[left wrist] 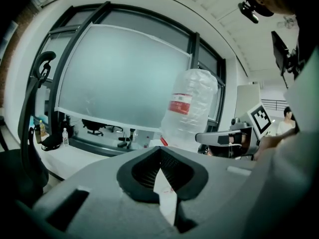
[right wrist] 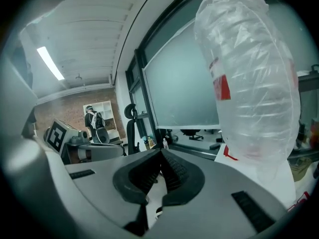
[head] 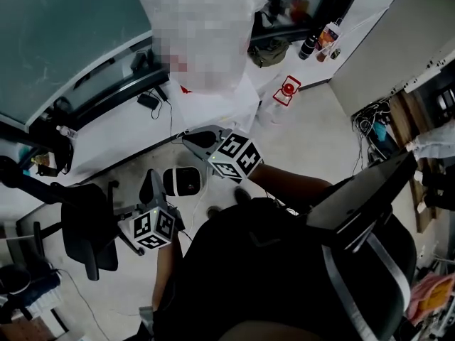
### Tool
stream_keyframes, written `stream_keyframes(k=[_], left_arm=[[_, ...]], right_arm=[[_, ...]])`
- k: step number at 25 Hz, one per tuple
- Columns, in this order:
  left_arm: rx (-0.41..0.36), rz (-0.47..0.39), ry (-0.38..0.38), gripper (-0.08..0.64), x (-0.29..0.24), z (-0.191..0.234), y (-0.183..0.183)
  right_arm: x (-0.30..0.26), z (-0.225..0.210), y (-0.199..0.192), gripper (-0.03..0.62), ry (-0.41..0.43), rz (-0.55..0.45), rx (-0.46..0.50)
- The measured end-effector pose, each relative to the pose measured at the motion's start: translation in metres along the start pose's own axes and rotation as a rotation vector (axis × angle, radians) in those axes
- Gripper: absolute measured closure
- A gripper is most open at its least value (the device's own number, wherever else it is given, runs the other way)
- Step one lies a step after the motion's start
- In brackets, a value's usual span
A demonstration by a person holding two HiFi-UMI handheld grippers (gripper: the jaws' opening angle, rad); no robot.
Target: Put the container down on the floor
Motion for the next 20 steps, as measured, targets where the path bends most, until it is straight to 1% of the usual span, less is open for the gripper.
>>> stream_keyframes(k=[2, 7, 10, 14, 18, 20], left_arm=[[-0.013, -0.009, 0.0, 0.549, 0.0, -0.003, 0.005], [-0.045, -0.047, -0.003, 0.549, -0.002, -0.009, 0.017], [-0.058, -0.042, 0.009, 0.549, -0.001, -0.008, 0.02], [-0.053, -0.038, 0.02, 0.549, 0.0, -0.01, 0.016], [-0.026, -0.045, 0.007, 0.549, 0.002, -0.013, 0.014], [-0.038, -0.051, 0.014, 0.549, 0.002, -0.015, 0.017]], right_arm=[[0.004, 0.0, 0.003, 0.588, -0.01, -0.011, 0.0], [0.01, -0.003, 0.013, 0.588, -0.035, -0.034, 0.039], [0.013, -0.006, 0.016, 0.588, -0.055, -0.042, 0.047], [0.016, -0.007, 0.015, 0.588, -0.055, -0.028, 0.058], [0.018, -0.005, 0.013, 0.588, -0.053, -0.028, 0.049], [0.018, -0.006, 0.014, 0.588, -0.053, -0.027, 0.053]])
Point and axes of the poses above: the fingertips, and each gripper's own axes: x backward along the fingers, z to its left, y out of its top, the point moved 5 cm from there along x, backward along the fingers, and after that the axes turned 7 degrees about x, right-handed, at the moved point
